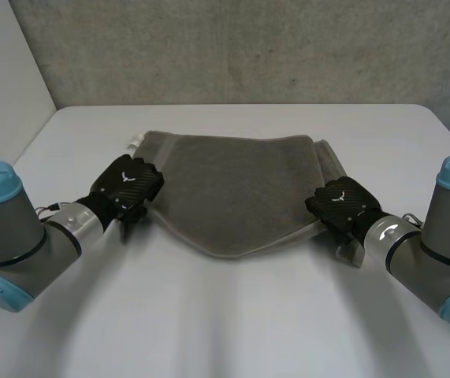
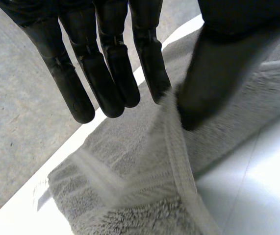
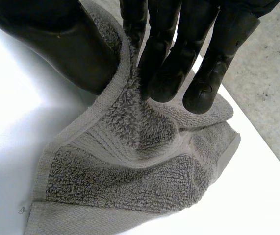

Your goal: Fold the towel.

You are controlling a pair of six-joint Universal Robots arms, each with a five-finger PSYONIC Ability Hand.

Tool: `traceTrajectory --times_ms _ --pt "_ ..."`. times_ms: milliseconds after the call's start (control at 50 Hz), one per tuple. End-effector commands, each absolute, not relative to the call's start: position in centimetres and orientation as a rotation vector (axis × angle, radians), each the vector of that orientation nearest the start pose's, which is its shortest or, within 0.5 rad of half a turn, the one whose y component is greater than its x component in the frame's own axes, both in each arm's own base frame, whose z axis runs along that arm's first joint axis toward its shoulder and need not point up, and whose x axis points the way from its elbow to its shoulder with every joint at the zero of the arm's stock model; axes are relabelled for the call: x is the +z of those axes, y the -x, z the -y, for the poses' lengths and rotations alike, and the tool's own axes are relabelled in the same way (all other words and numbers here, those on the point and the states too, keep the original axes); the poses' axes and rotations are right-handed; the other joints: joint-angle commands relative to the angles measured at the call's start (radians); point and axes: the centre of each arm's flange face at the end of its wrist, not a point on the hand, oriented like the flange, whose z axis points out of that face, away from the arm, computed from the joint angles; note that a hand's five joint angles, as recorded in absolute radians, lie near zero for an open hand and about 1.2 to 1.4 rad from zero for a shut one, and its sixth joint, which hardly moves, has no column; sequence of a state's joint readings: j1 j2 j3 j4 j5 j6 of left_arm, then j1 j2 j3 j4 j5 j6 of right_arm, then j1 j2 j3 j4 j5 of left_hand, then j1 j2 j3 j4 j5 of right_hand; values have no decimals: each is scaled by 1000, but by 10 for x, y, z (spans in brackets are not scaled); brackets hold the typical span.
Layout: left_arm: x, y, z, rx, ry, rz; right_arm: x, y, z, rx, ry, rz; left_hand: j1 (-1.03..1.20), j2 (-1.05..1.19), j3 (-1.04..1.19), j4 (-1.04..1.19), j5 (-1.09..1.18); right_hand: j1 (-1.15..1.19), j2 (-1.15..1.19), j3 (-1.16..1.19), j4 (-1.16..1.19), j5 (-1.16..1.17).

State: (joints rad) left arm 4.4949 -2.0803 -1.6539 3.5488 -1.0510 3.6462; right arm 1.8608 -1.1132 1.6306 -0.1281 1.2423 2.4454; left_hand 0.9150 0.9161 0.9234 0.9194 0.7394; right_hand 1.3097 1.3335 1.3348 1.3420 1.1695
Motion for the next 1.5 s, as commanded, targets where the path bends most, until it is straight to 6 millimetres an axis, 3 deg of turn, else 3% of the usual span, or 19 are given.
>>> traceTrajectory --times_ms 20,180,340,480,520,640,680,740,780,860,920,980,1020,1040,1080,1180,1260,1400,1500 --pt "124 247 327 -2116 -1322 -2156 153 -250 280 -1748 1429 -2119 -161 -162 -170 -166 -160 87 63 61 54 52" --pt "112 242 332 -2062 -1253 -2187 149 -243 282 -1722 1338 -2181 -176 -177 -184 -180 -175 87 63 61 54 52" --pt "118 227 339 -2016 -1111 -2175 158 -231 290 -1753 1164 -2303 -158 -160 -167 -163 -157 -478 -502 -504 -511 -513" --pt "125 218 339 -2011 -1060 -2172 155 -222 293 -1750 1062 -2394 197 196 188 192 198 -605 -629 -630 -638 -640" --pt "126 217 339 -2004 -1055 -2178 148 -220 293 -1727 1041 -2422 439 438 431 435 440 -640 -664 -665 -673 -675" --pt "126 217 339 -2005 -1052 -2181 139 -213 298 -1696 1006 -2463 481 480 473 477 482 -617 -641 -642 -649 -651" --pt "129 217 339 -2012 -1050 -2175 140 -211 301 -1694 967 -2468 481 480 473 477 482 -328 -352 -353 -361 -363" --pt "134 216 340 -2024 -1045 -2161 144 -208 304 -1705 938 -2463 481 480 473 477 482 -168 -192 -193 -200 -202" --pt "149 212 341 -2050 -1017 -2130 156 -202 311 -1758 903 -2456 481 480 473 477 482 86 62 61 54 52" --pt "171 208 337 -2079 -997 -2091 184 -201 312 -1838 916 -2413 481 480 473 477 482 87 63 61 54 52" --pt "236 208 319 -2224 -969 -1967 255 -199 298 -1998 951 -2306 481 480 473 477 482 87 63 61 54 52" --pt "256 209 313 -2284 -954 -1931 277 -198 293 -2038 968 -2258 481 480 473 477 482 87 63 61 54 52" --pt "299 209 300 -2426 -911 -1836 310 -198 286 -2050 1019 -2197 481 480 473 477 482 87 63 61 54 52" --pt "300 209 300 -2427 -911 -1836 310 -198 286 -2049 1019 -2197 481 480 473 477 482 87 63 61 54 52" --pt "336 207 289 -2540 -868 -1759 336 -197 280 -2056 1099 -2151 481 480 473 477 482 87 63 61 54 52" --pt "356 204 281 -2575 -872 -1770 358 -186 285 -2129 1217 -2160 481 480 473 477 482 87 63 61 54 52" --pt "350 204 285 -2549 -907 -1812 358 -183 291 -2155 1310 -2171 481 480 473 477 482 87 63 61 54 52" --pt "285 207 336 -2362 -932 -2085 303 -192 324 -1953 1460 -2258 481 480 473 477 482 87 63 61 54 52" --pt "255 212 373 -2277 -960 -2148 285 -209 353 -2032 1478 -2209 481 480 473 477 482 87 63 61 54 52"
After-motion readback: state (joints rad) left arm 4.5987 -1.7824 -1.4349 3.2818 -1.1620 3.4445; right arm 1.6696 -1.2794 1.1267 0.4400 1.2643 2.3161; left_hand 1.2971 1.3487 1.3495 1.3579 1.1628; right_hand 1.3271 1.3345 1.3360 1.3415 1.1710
